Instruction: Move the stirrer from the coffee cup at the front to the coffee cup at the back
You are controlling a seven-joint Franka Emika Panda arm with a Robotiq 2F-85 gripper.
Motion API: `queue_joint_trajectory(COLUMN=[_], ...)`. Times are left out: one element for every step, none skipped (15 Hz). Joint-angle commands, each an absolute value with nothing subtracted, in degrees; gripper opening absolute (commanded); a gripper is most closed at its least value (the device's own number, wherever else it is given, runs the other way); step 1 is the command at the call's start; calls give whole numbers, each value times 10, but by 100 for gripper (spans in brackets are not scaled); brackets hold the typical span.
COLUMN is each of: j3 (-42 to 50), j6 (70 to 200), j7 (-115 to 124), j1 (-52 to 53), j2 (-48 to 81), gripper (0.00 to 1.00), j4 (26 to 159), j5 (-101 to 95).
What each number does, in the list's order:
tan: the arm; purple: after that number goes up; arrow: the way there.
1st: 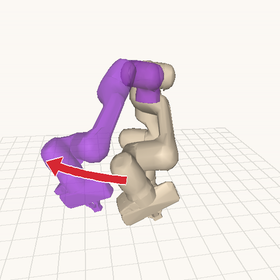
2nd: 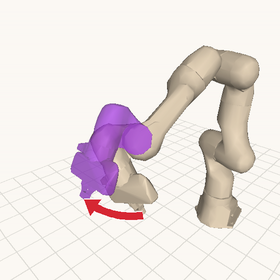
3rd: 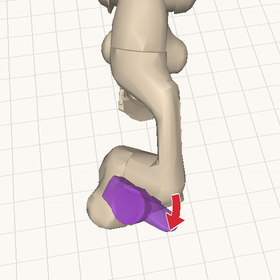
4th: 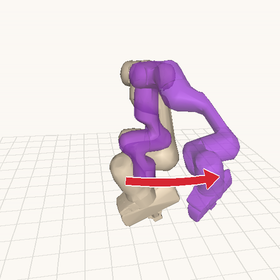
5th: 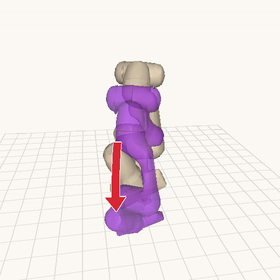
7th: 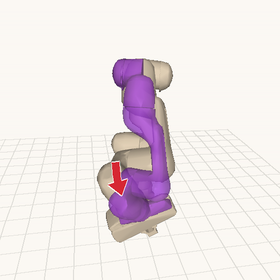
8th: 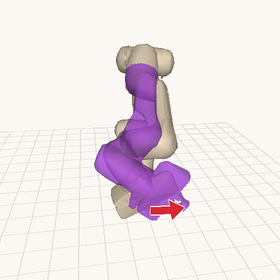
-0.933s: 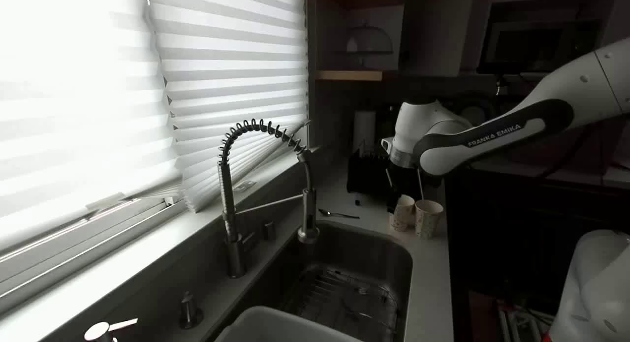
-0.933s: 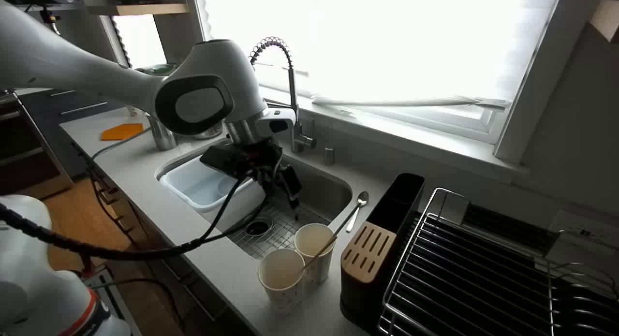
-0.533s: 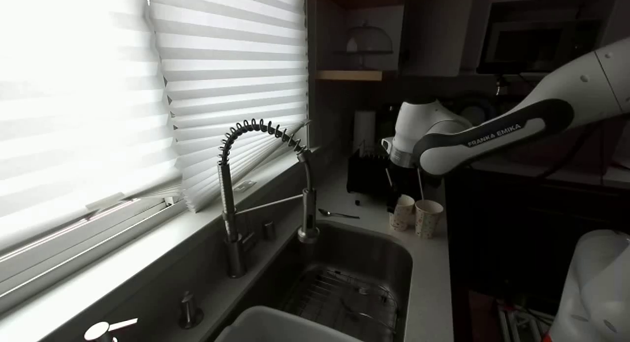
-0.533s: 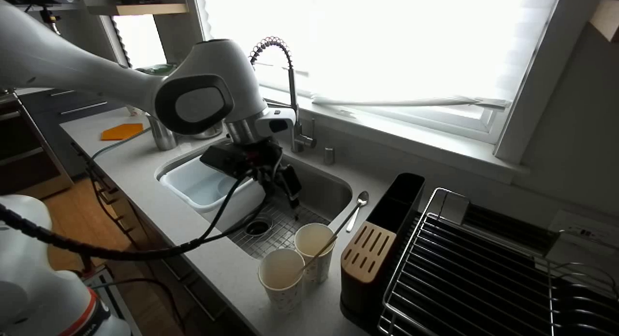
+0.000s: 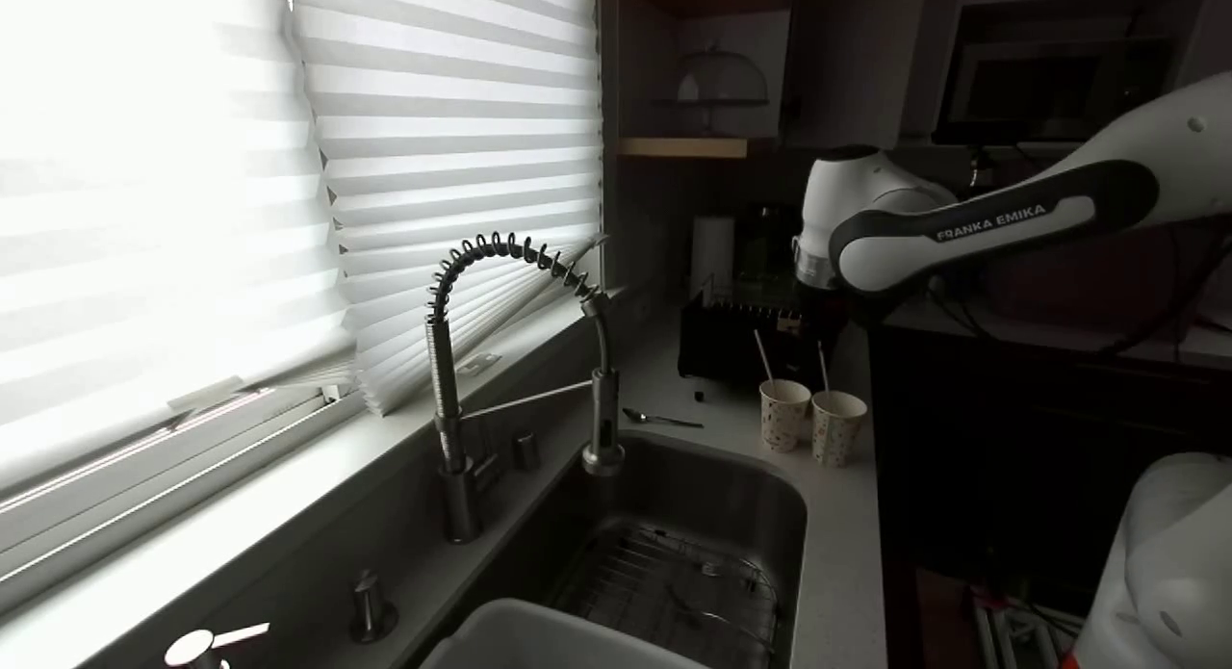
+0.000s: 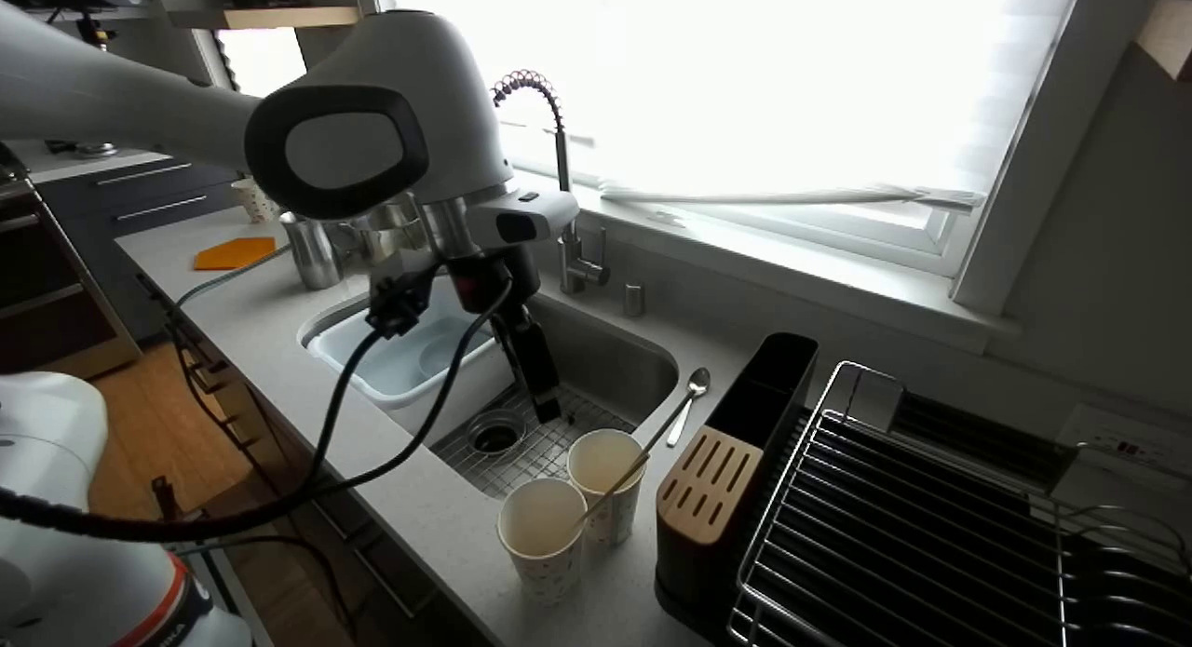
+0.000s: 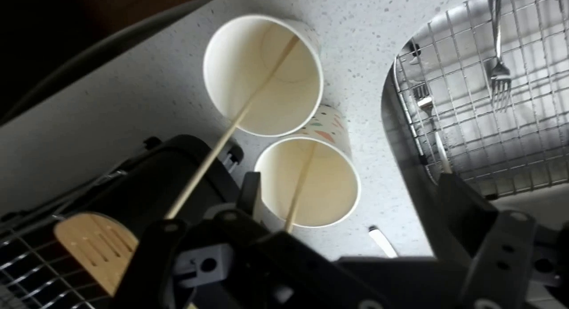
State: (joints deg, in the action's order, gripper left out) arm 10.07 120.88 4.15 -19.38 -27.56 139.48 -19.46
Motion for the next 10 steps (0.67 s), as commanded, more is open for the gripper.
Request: queue_joint_trajectory(j3=[111, 114, 118, 121, 123, 127, 127, 128, 127, 127], j6=[1195, 1197, 1206, 1221, 1232, 1248, 1265, 1279, 1295, 1308], j7=[102, 112, 119, 125, 135, 137, 144, 148, 154, 161], j1=[-233, -243, -252, -261, -271, -277, -285, -290, -297, -302], j2=[-302, -307, -313, -319, -321, -324, -325, -326, -326, -325], gripper=[100, 100, 100, 100, 100, 100, 100, 100, 100, 100], j4=[1403, 1406, 1410, 1415, 1419, 1423, 1428, 1431, 1435, 1439], j5=[-217, -221, -225, -234, -244, -251, -263, -269, -279, -283])
